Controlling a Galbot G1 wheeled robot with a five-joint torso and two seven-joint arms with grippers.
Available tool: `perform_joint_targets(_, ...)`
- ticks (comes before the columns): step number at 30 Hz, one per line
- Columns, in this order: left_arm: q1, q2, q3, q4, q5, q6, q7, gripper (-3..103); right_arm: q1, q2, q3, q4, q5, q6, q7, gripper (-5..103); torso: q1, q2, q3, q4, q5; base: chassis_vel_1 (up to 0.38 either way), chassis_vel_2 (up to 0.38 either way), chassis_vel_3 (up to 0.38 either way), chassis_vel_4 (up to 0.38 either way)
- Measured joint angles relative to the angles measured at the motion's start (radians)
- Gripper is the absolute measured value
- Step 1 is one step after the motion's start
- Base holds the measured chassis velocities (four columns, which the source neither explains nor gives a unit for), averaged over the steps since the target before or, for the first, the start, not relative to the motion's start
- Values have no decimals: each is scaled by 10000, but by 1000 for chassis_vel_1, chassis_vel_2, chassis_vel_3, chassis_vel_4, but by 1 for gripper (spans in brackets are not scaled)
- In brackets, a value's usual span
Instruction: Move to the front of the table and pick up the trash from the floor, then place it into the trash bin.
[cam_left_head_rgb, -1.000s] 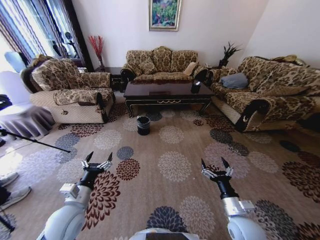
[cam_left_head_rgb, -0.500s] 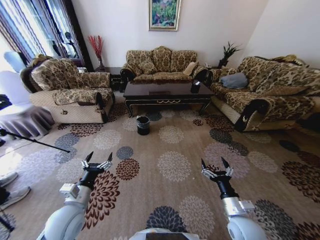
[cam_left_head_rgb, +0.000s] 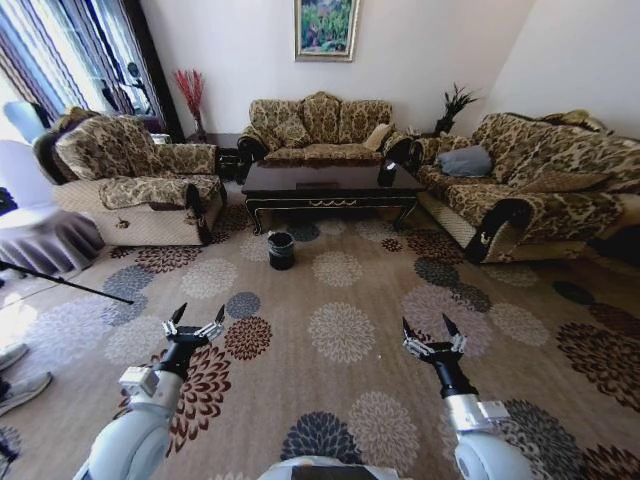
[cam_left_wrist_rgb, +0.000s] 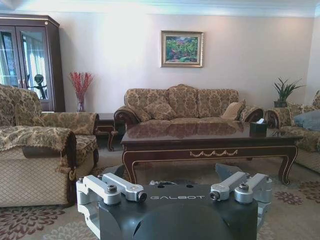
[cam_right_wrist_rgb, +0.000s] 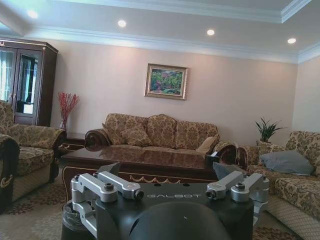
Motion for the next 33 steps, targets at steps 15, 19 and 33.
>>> perform_joint_targets(15,0,0,-2,0,0,0,0,100,0,1,-1,0,0,0,-1,100,-4,-10,-6,-1,-3,-4,-3,3,5)
perform_joint_targets(19,0,0,-2,1,0,0,0,100,0,1,-1,0,0,0,-1,100,-5,-12,-7,0,-5,0,0,0,0)
perform_joint_targets(33,0,0,-2,1,0,0,-1,100,0,2,-3,0,0,0,-1,100,-8,-17,-9,0,-7,37,38,-42,-43)
